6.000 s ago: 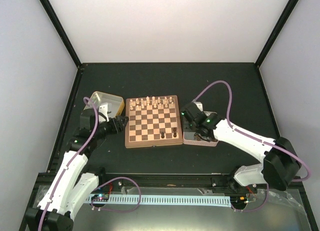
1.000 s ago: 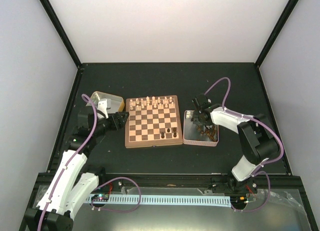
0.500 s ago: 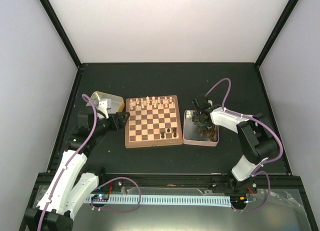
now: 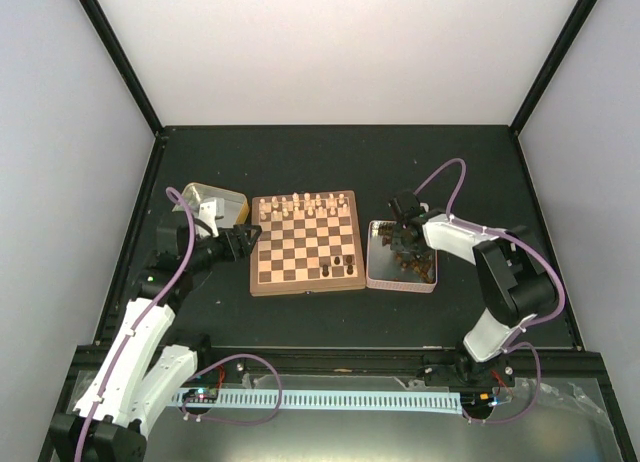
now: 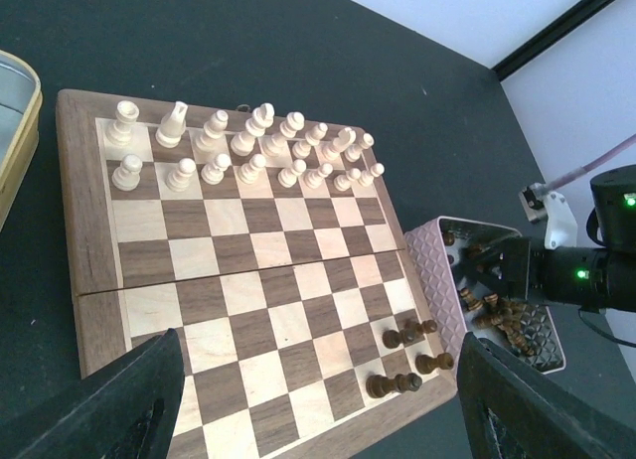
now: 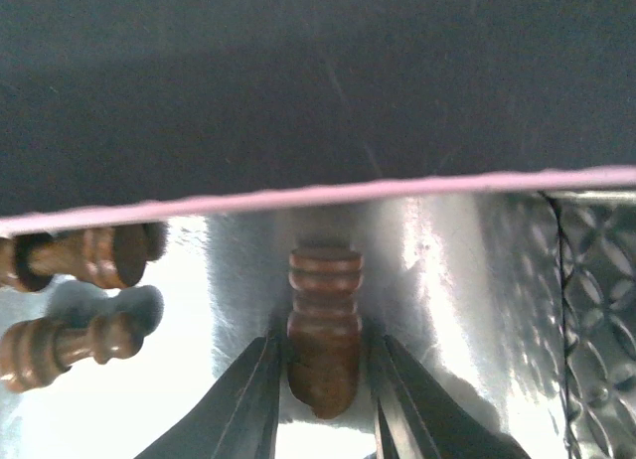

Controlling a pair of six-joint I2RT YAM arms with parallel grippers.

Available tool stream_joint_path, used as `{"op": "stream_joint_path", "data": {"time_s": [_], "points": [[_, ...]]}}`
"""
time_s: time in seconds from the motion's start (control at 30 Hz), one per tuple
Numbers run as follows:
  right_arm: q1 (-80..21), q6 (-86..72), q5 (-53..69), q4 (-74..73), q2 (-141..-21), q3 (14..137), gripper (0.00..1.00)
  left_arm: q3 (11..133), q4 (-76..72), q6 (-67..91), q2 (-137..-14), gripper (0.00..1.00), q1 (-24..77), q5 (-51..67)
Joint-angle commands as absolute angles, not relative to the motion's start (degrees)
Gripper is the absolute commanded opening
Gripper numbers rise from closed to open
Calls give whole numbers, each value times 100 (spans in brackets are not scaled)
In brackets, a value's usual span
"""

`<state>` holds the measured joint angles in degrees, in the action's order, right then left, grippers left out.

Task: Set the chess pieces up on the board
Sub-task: Pick up the chess piece from the storage box.

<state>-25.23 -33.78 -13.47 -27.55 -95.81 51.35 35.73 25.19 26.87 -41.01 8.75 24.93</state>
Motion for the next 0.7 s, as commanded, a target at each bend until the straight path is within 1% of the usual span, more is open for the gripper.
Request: {"op": "stream_joint_path", "data": {"time_s": [0.0,0.13,0.2,0.33,0.47,0.67], "points": [[-2487,-3355,-1181,-3014,-9736,5199,26,3735,2392,2743,-4126,77,910,2672],[-2490,-3341,-1207,-2932,-9624,5183,13,3753,2391,2757,-4122,77,906,2722],[-2487,-3282,-1171,-2842,-9411,5137,9,3753,2385,2772,-4122,77,912,2773],[-2487,-3073,-873,-2585,-8807,4979,9,3717,2266,2880,-4146,77,920,3009],[-2563,-2773,39,-2231,-8079,4834,9,3608,1772,3264,-4227,78,963,3548],[-3382,-2235,1252,-1430,-7404,4868,9,3530,699,4245,-4602,79,1239,4395]]}}
